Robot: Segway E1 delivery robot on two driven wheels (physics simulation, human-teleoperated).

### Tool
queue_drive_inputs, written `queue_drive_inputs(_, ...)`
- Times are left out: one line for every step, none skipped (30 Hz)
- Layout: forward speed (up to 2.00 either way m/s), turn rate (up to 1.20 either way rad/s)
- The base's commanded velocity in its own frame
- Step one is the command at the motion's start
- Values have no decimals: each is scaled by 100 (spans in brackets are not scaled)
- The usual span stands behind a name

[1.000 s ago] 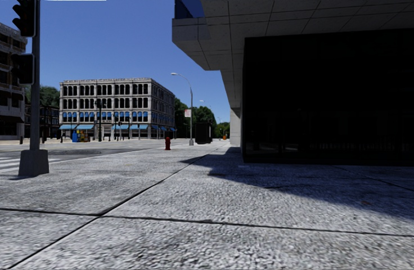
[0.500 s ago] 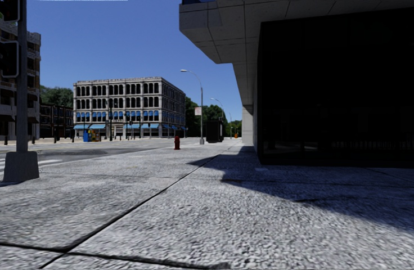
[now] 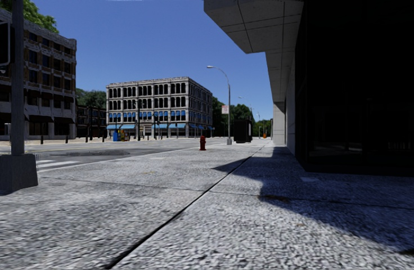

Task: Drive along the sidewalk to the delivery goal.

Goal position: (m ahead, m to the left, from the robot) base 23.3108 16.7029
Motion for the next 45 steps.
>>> queue_drive_inputs(200, 42)
queue_drive_inputs(200, 43)
queue_drive_inputs(200, 43)
queue_drive_inputs(200, 43)
queue_drive_inputs(200, 43)
queue_drive_inputs(200, 43)
queue_drive_inputs(200, 43)
queue_drive_inputs(200, 43)
queue_drive_inputs(200, 44)
queue_drive_inputs(200, 45)
queue_drive_inputs(200, 47)
queue_drive_inputs(200, 47)
queue_drive_inputs(200, 47)
queue_drive_inputs(200, 47)
queue_drive_inputs(200, 47)
queue_drive_inputs(200, 47)
queue_drive_inputs(200, 47)
queue_drive_inputs(200, 47)
queue_drive_inputs(200, 47)
queue_drive_inputs(200, 47)
queue_drive_inputs(200, 47)
queue_drive_inputs(200, 47)
queue_drive_inputs(200, 47)
queue_drive_inputs(200, 47)
queue_drive_inputs(200, 47)
queue_drive_inputs(200, 47)
queue_drive_inputs(200, 47)
queue_drive_inputs(200, 47)
queue_drive_inputs(200, 47)
queue_drive_inputs(200, 47)
queue_drive_inputs(200, 47)
queue_drive_inputs(200, 47)
queue_drive_inputs(200, 47)
queue_drive_inputs(200, 47)
queue_drive_inputs(200, 47)
queue_drive_inputs(200, 47)
queue_drive_inputs(200, 47)
queue_drive_inputs(200, 47)
queue_drive_inputs(200, 47)
queue_drive_inputs(200, 49)
queue_drive_inputs(200, 51)
queue_drive_inputs(200, 51)
queue_drive_inputs(200, 51)
queue_drive_inputs(200, 52)
queue_drive_inputs(200, 52)
